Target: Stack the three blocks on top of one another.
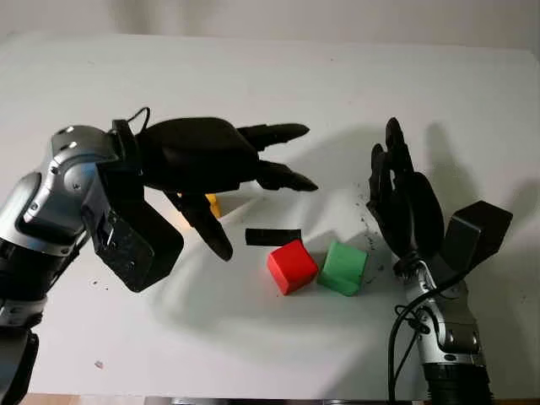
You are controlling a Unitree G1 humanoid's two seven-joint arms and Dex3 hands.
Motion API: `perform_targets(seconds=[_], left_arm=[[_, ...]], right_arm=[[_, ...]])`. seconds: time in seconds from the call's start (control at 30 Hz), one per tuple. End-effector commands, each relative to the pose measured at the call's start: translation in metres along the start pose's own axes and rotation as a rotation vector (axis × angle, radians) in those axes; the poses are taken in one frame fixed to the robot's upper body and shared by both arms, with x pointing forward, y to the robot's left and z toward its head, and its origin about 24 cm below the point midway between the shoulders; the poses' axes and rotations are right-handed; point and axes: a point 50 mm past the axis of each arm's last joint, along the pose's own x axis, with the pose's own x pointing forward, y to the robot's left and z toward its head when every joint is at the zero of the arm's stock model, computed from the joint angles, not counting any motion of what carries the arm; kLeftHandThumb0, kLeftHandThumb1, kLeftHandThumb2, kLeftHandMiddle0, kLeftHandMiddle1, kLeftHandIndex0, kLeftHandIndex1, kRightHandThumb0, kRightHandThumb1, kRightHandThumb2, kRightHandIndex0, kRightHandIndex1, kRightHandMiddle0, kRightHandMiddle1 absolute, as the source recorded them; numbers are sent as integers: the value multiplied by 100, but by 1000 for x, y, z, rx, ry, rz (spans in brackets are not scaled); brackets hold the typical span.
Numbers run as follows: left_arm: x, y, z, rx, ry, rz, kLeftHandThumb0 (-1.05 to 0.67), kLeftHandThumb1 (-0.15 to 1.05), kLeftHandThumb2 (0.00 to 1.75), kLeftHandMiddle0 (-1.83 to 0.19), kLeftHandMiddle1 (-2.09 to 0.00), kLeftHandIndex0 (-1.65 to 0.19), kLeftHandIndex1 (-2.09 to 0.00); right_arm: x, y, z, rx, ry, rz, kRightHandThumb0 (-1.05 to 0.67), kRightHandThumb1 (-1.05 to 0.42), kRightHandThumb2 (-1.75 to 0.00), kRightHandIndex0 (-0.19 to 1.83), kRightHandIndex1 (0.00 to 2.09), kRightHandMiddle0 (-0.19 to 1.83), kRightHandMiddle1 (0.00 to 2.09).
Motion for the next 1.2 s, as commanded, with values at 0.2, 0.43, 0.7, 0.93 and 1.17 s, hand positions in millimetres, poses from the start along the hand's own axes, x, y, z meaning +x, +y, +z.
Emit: perform_targets(seconds=[0.2, 0.43, 0.7, 0.93, 1.17], left_arm=[[13, -24, 5, -59, -34, 0, -87, 80, 5, 19, -3, -32, -14], [24, -36, 7, -23, -70, 55, -83, 85, 7, 19, -1, -33, -14], [35, -41, 9, -8, -105, 109, -80, 83, 5, 17, -5, -41, -21], [39, -40, 11, 75, -143, 158, -73, 80, 5, 6, -8, -29, -86], [39, -42, 11, 158, -152, 164, -64, 81, 6, -4, -12, -48, -111]], right_arm=[[-5, -4, 3, -6, -13, -11, -65, -105, -73, -19, 0, -19, 0], [-6, -5, 5, -7, -14, -23, -65, -105, -72, -19, 0, -19, 0], [-7, -5, 4, -4, -7, -13, -65, -105, -72, -19, 0, -19, 0], [-7, -4, 4, -6, -6, -10, -65, -105, -73, -19, 0, -19, 0], [-7, -4, 2, 6, -7, -15, -67, -105, -71, -19, 0, -19, 0]])
